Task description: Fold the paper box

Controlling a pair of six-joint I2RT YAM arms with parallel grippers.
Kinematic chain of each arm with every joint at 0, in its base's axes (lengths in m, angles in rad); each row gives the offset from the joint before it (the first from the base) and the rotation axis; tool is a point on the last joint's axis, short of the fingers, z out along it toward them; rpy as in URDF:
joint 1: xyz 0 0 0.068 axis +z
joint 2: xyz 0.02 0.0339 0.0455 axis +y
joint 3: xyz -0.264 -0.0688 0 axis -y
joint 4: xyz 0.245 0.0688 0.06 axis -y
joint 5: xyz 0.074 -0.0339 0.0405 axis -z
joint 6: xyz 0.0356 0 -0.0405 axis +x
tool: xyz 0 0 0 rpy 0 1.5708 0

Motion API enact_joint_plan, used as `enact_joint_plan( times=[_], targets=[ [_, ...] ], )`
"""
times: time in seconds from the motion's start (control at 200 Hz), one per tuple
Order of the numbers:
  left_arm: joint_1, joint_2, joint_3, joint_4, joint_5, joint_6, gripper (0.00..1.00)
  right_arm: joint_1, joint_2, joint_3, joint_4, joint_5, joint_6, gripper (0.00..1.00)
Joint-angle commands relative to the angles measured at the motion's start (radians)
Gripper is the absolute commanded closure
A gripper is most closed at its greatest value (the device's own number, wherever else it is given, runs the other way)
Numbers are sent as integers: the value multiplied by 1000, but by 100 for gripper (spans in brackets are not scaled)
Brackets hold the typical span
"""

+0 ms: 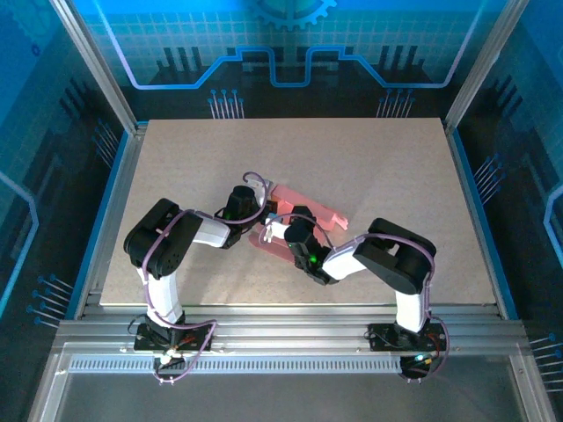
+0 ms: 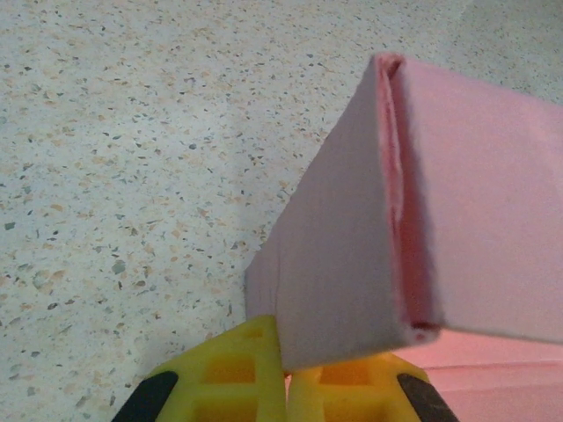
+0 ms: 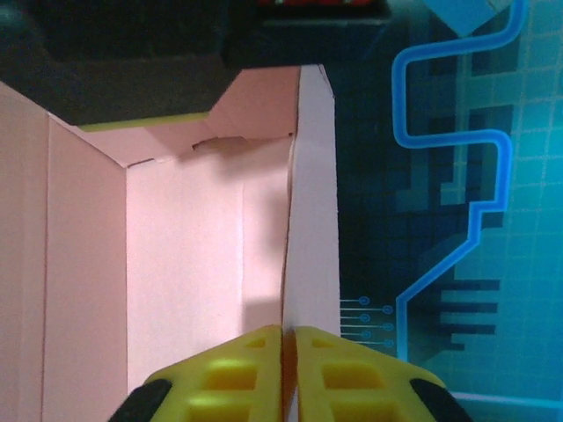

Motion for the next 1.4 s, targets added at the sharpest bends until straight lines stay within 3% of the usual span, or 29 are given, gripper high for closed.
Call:
enact_joint_plan(
  times=[0.0, 0.195, 0.59, 0.785, 1.021, 1.126, 1.231, 1.396],
  targets=[
    [-20, 6, 25, -4, 36, -1, 100, 23, -47, 13, -224, -113, 127, 68],
    [-21, 5, 31, -32, 31, 34, 100, 16, -144, 19, -343, -150, 223, 46],
    [-10, 21, 50, -57, 34, 25, 100, 12, -423, 137, -838, -345, 553, 12],
    [-5, 37, 55, -50, 57, 31, 100, -58, -511, 286, -1018, -481, 788, 9],
    [-4, 26, 54, -53, 83, 53, 100, -297, -532, 399, -1158, -667, 1227, 14],
    [-4, 18, 56, -49, 96, 69, 100, -391, -466, 492, -1287, -763, 1339, 15],
    [-5, 6, 53, -28, 107, 69, 100, -474, -351, 594, -1404, -950, 1432, 15],
    [-6, 7, 81, -48, 154, 93, 100, -509, -167, 720, -1461, -1141, 1494, 15]
  ],
)
